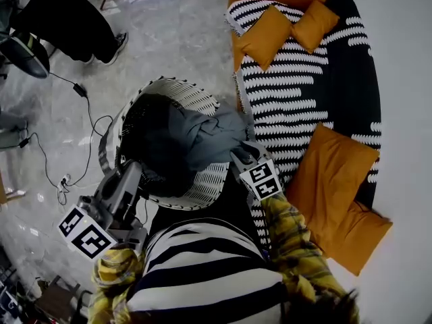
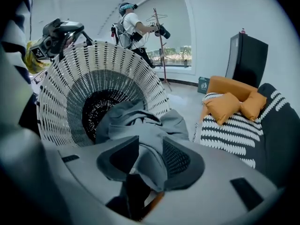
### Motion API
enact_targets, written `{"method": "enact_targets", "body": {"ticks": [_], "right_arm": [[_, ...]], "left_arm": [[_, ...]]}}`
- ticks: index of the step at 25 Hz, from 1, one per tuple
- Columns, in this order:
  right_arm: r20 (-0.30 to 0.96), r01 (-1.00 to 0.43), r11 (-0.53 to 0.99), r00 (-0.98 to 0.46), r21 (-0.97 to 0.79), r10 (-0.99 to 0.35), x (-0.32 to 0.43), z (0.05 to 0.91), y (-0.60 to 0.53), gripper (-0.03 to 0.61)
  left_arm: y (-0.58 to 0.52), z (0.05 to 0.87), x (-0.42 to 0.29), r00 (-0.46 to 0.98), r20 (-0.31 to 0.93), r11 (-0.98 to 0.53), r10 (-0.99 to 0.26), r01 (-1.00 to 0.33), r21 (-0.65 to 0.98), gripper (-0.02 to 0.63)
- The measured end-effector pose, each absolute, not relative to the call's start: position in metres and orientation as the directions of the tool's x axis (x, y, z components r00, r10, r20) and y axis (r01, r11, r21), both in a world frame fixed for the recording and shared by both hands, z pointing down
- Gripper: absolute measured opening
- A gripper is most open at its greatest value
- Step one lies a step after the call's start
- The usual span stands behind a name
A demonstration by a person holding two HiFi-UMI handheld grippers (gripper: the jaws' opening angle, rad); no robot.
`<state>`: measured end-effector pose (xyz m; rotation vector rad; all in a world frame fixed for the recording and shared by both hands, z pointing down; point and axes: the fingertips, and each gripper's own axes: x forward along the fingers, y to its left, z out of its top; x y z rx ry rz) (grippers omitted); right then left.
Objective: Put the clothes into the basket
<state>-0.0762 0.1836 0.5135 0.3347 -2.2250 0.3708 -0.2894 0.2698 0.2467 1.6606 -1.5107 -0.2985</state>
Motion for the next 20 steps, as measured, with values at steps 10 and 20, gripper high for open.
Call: {"method": "enact_targets", "body": {"ticks": [10, 20], "right_arm": [[0.815, -0.422, 0.875, -0.576, -0.238, -0.057, -0.064, 0.549, 0.199, 0.176], [0.850, -0.432, 0.880, -0.523, -0.198, -0.065, -0.066, 0.565, 0.206, 0.050]], "left_arm": [[0.269, 0.246, -0.288, 0.250, 0.378, 0.087, -0.891, -0.725, 0.684, 0.014], [0.267, 0.249, -0.286, 0.261, 0.386, 0.070, -0.885, -0.745, 0.663, 0.014]]}}
